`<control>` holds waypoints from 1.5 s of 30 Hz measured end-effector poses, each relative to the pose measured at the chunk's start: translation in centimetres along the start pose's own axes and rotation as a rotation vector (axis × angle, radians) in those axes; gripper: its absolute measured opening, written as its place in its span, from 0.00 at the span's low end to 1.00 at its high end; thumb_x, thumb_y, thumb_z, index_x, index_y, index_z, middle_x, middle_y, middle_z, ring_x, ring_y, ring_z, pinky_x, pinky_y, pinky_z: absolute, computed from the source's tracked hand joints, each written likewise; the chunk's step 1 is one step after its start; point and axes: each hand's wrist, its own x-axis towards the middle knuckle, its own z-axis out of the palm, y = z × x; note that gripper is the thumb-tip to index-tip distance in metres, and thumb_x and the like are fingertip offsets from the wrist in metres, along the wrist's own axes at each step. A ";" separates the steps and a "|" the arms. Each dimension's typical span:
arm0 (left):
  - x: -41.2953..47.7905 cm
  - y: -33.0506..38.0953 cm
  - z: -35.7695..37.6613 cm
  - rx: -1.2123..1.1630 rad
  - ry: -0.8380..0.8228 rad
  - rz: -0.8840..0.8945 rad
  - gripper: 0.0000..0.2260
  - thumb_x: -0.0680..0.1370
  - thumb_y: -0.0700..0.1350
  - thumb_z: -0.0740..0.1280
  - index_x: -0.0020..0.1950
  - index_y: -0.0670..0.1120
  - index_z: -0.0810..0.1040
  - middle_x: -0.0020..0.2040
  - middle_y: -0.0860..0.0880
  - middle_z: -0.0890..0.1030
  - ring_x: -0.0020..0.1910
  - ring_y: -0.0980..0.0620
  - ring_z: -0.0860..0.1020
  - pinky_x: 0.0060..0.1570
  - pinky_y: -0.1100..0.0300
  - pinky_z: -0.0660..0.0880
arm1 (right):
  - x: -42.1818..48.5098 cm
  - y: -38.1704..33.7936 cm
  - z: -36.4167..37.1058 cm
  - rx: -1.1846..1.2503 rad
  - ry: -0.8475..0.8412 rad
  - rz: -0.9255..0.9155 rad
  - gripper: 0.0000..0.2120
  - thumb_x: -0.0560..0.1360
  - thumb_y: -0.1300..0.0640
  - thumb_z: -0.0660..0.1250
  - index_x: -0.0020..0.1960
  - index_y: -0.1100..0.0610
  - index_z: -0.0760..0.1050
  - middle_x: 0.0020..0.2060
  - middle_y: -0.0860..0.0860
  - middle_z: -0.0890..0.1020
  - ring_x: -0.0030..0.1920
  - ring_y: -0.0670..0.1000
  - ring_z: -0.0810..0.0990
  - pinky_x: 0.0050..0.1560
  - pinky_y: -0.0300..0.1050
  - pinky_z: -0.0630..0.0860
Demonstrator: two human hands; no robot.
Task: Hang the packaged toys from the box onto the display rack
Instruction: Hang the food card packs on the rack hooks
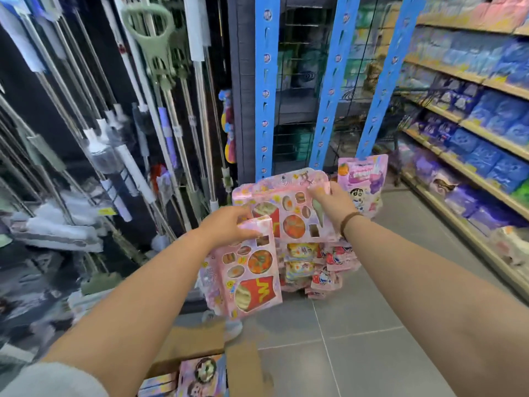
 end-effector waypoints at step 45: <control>15.1 -3.5 -2.3 -0.338 -0.001 -0.035 0.11 0.69 0.49 0.76 0.47 0.56 0.78 0.61 0.53 0.77 0.58 0.57 0.73 0.57 0.61 0.70 | 20.4 -0.4 6.9 0.032 0.067 0.294 0.15 0.76 0.50 0.63 0.49 0.63 0.75 0.43 0.58 0.75 0.46 0.56 0.76 0.52 0.47 0.73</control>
